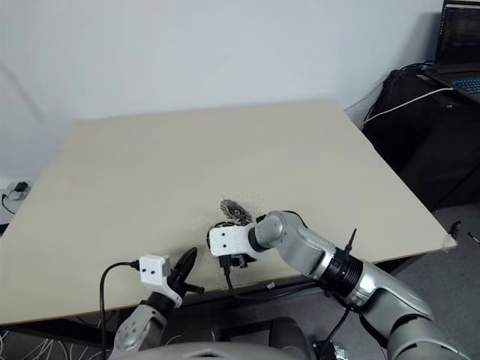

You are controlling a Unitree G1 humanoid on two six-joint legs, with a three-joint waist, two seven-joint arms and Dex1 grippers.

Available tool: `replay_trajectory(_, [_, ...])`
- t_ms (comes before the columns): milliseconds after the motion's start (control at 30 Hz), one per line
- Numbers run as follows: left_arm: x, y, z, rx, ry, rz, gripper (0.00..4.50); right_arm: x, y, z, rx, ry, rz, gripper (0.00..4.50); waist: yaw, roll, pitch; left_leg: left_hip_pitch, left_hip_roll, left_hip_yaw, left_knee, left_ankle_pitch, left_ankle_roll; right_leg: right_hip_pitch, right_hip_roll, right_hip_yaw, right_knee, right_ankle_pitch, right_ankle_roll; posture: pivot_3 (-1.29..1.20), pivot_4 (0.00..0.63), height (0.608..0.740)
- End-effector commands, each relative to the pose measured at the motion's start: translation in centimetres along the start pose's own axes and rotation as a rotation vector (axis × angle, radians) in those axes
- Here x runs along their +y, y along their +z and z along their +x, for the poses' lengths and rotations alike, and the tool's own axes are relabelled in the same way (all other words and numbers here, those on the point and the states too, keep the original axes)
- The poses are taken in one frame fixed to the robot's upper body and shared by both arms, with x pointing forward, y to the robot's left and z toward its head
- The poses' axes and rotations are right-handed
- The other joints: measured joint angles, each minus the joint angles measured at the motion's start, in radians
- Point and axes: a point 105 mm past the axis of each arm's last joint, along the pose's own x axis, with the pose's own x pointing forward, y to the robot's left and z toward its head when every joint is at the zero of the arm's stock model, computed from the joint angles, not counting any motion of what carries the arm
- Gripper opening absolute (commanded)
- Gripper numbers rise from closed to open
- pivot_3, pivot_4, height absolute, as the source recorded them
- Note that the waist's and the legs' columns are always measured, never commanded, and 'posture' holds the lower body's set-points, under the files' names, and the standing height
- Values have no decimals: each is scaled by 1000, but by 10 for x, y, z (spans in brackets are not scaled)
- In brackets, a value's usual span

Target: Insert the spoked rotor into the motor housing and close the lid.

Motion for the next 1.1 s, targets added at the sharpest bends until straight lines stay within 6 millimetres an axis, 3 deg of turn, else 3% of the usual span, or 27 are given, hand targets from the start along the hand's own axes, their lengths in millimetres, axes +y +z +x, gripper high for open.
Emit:
replay_trajectory(33, [-3, 8, 1, -32, -5, -7, 0, -10, 1, -2, 22, -6, -77, 2242, 1, 0, 0, 0, 0, 0, 0, 0, 0, 0, 0, 0, 0, 1, -2, 0, 0, 740])
replay_trajectory(433, [-12, 21, -2, -50, -3, -15, 0, -25, -17, -2, 104, -6, -103, 2242, 11, -1, 0, 1, 0, 0, 0, 0, 0, 1, 1, 0, 0, 2, -4, 0, 0, 740])
replay_trajectory(667, [-18, 31, -2, -56, -4, -16, 0, -20, -24, -4, 133, 35, -126, 2242, 14, -1, 0, 1, 0, 0, 0, 0, 0, 1, 1, 0, 0, 2, -4, 0, 0, 740])
replay_trajectory(767, [-15, 30, 2, -51, -2, -17, 0, -19, -25, -5, 139, 44, -135, 1637, 18, -1, 0, 1, 0, 0, 0, 0, 0, 1, 1, 0, 0, 2, -4, 0, 0, 740])
replay_trajectory(933, [-13, 28, 4, -48, -3, -17, 0, -19, -23, -5, 134, 44, -142, 144, 22, -1, 0, 2, 0, 0, 0, 0, 0, 1, 1, 0, 0, 2, -4, 0, 0, 740])
replay_trajectory(1100, [-12, 24, 2, -44, 0, -19, 0, -18, -21, -4, 114, 35, -125, 123, 24, -2, 0, 2, 0, 0, 0, 0, 0, 1, 1, 0, 0, 2, -4, 0, 0, 740])
